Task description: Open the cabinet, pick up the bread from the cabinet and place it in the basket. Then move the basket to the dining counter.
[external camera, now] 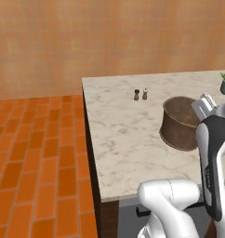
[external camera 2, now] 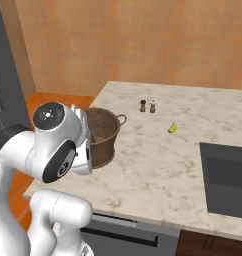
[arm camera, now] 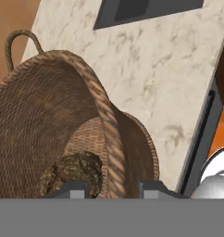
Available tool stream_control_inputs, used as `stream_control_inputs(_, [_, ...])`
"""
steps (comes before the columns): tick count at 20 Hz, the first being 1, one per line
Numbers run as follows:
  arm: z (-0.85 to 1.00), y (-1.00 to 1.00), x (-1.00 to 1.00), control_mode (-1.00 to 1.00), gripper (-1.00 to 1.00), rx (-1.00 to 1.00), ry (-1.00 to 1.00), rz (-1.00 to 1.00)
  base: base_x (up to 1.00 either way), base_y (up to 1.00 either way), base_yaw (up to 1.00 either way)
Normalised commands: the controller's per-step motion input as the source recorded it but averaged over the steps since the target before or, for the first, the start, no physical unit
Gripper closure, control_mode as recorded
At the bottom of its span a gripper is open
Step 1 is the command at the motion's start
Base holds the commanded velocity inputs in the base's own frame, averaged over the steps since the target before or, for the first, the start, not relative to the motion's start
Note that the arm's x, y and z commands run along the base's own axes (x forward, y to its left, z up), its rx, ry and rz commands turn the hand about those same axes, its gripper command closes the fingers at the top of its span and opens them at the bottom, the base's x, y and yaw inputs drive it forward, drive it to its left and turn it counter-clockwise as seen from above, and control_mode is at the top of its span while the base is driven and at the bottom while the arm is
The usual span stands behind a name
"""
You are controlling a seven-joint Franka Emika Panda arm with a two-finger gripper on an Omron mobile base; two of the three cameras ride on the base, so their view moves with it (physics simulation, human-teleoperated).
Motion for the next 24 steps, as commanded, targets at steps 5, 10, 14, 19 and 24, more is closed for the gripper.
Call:
stream_control_inputs(5, [-0.77, -0.32, 1.0, -1.0, 1.0, 0.0, 0.0, 0.12, 0.0, 0.0, 0.0])
stream_control_inputs(10, [-0.58, -0.01, 0.98, -1.0, 1.0, -0.01, 0.0, 0.02, 0.0, 0.0, 0.0])
stream_control_inputs(14, [-0.6, 0.0, 0.72, -1.0, 1.0, -0.03, 0.14, 0.0, 0.0, 0.0, 0.0])
stream_control_inputs(19, [-0.68, 0.0, 0.45, -1.0, 1.0, -0.03, 0.18, 0.05, 0.0, 0.0, 0.0])
stream_control_inputs(24, [-0.58, 0.0, 0.12, -1.0, 1.0, -0.02, 0.07, 0.05, 0.0, 0.0, 0.0])
